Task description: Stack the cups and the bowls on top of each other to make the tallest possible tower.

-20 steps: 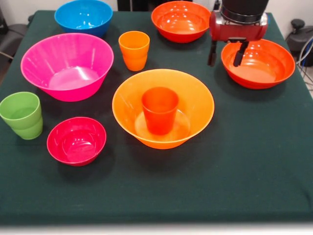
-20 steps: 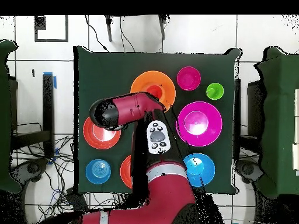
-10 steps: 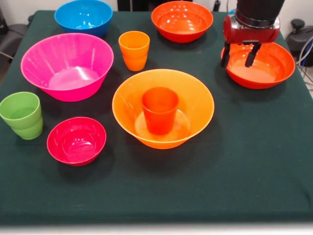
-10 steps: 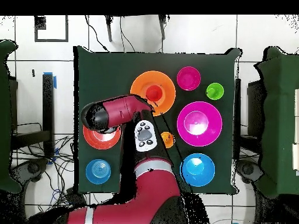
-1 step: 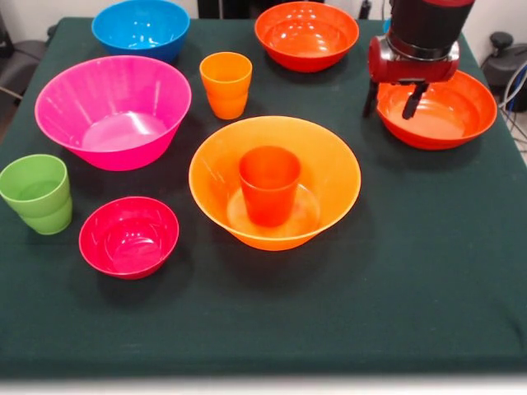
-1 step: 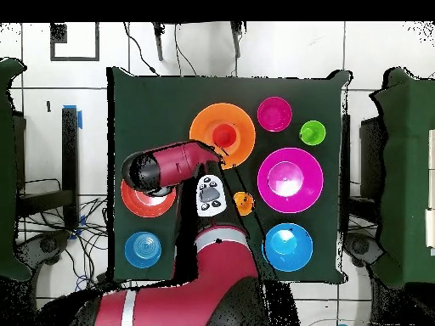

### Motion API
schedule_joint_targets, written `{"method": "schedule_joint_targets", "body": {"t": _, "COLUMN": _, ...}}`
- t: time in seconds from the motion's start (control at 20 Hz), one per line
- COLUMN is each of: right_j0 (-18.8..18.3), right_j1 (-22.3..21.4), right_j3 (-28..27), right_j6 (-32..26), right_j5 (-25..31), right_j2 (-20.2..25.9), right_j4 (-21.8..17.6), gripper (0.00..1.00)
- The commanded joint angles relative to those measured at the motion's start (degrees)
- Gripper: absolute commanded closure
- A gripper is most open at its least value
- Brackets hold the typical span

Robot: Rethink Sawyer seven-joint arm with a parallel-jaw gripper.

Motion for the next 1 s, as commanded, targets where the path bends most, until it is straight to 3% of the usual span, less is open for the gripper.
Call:
{"method": "schedule_joint_targets", "body": {"t": 0.05, "right_j0": -0.2, "right_j1": 3.9, "right_j3": -3.0, "right_j6": 6.0, "right_j5": -5.0, "right_j2": 0.8, "right_j4": -0.1, "gripper": 0.00}}
{"method": "schedule_joint_targets", "body": {"t": 1.0, "right_j0": 1.8, "right_j1": 3.4, "right_j3": -3.9, "right_j6": 6.4, "right_j5": -2.4, "right_j2": 0.0, "right_j4": 1.4, "gripper": 0.00}}
